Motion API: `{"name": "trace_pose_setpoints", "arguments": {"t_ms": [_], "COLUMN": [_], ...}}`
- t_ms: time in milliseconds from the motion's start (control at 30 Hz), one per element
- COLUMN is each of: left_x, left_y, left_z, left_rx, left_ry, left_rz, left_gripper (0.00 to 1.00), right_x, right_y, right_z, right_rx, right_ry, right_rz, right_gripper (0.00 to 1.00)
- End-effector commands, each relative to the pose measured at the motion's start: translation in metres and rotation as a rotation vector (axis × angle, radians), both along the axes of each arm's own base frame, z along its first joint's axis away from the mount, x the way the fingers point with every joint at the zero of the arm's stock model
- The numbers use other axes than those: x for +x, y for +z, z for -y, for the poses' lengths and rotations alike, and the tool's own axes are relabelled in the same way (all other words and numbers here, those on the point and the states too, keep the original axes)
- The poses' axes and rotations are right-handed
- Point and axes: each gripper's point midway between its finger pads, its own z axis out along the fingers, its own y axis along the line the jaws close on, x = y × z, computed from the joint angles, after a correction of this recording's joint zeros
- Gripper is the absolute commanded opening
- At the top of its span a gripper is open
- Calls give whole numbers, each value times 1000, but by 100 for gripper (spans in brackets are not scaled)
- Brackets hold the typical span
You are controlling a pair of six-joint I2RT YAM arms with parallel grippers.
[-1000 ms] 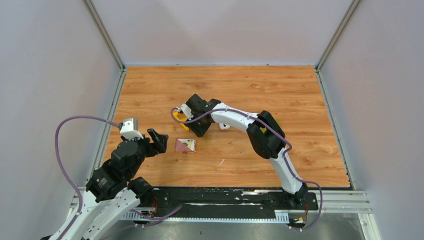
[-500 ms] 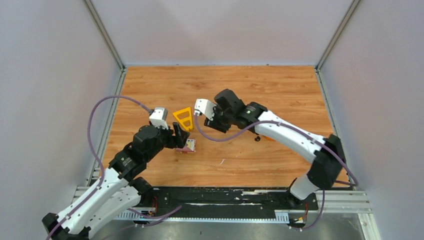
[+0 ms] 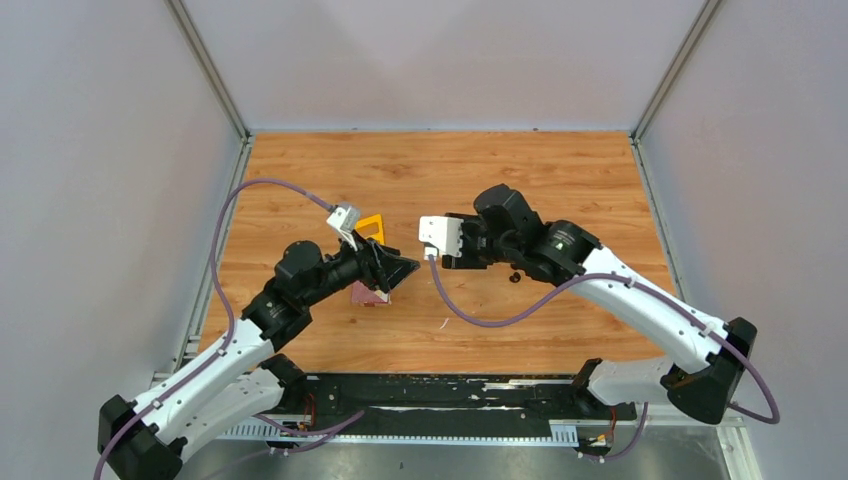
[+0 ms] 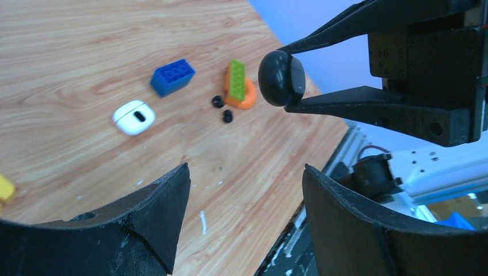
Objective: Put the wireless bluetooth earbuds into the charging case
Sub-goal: Pass from the right arm to the left
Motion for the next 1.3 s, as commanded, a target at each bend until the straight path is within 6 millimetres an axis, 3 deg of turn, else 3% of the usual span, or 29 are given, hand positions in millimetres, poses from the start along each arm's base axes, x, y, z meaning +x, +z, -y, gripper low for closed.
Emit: {"name": "trace_pose_setpoints", "arguments": {"t_ms": [0, 400, 833, 1267], "left_x": [-11, -2, -3, -5], "left_y": [43, 50, 49, 52], "left_z": [14, 35, 51, 57], "left_rx": [-198, -230, -259, -269], "left_ry": [-79, -140, -219, -261], "left_rz": [50, 2, -44, -45], "left_gripper": [78, 76, 57, 51], "right_x": [-10, -29, -30, -35], "right_y": [38, 46, 42, 33], "right_z": [-8, -23, -26, -27], "right_rx": [60, 28, 13, 2], "right_ry": [69, 179, 189, 216], "right_rz": [69, 92, 114, 95], "right_gripper": [21, 22, 22, 23]}}
